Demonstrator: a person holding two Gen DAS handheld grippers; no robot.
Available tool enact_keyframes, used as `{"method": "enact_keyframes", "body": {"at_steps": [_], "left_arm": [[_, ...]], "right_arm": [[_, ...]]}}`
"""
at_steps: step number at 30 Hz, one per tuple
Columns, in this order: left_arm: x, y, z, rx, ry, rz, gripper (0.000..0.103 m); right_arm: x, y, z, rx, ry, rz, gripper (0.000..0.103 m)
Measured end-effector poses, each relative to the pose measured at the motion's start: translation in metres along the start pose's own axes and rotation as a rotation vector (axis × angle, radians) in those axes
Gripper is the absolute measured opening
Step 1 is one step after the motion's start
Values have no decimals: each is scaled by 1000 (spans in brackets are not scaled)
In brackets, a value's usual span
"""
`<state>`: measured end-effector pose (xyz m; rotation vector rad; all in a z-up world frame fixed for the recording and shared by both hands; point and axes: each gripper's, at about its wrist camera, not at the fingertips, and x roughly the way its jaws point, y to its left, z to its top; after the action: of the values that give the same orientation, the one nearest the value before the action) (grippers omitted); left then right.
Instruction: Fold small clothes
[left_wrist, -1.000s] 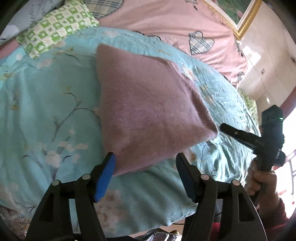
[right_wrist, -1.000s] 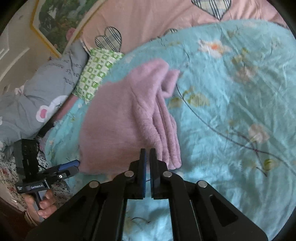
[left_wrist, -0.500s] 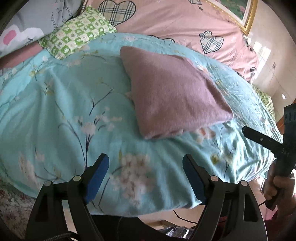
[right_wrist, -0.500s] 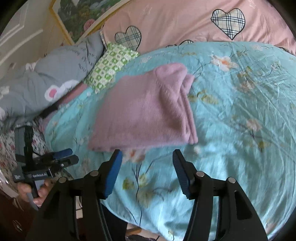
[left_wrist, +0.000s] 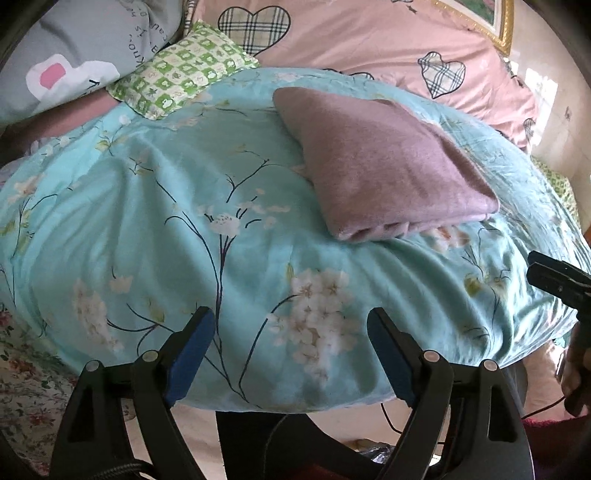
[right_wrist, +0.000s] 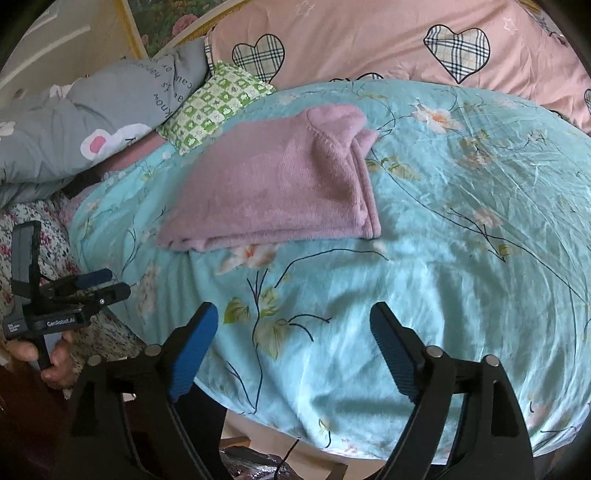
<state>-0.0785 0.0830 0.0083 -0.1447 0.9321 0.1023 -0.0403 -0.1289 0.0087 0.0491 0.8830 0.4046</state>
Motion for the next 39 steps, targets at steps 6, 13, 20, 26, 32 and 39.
{"method": "enact_keyframes", "body": {"at_steps": [6, 13, 20, 26, 32, 39], "left_arm": [[-2, -5, 24, 11, -18, -15, 87], [-1, -14, 59, 31, -59, 7, 89], [14, -33, 70, 86, -30, 31, 91], [28, -29, 74, 42, -14, 30, 91], [33, -26, 84, -10, -48, 29, 91], [36, -34, 87, 6, -59, 40, 92]], "right_arm": [[5, 8, 17, -48, 10, -14, 91], [8, 11, 50, -67, -36, -9, 97], [27, 17, 72, -101, -18, -25, 99], [39, 14, 81, -82, -6, -26, 99], [47, 9, 86, -36, -37, -10, 99], [58, 9, 86, -21, -41, -2, 99]]}}
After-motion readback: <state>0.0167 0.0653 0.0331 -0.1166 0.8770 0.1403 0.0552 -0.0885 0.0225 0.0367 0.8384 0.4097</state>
